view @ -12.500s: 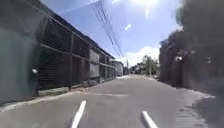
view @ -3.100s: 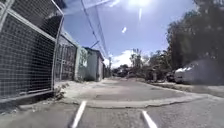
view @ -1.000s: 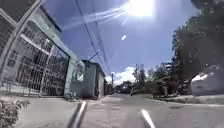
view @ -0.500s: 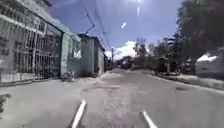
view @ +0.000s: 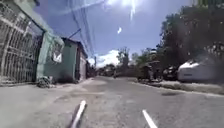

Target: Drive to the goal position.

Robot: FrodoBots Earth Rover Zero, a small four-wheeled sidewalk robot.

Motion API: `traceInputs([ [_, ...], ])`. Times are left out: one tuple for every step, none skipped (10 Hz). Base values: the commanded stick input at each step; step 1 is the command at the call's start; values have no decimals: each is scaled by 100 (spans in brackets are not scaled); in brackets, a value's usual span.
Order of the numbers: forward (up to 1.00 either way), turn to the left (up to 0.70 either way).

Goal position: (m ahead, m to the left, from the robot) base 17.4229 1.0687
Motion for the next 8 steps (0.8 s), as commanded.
traceInputs([
  [70,1],
  [70,0],
  [70,0],
  [70,0],
  [70,0],
  [70,0],
  [70,0],
  [70,0],
])
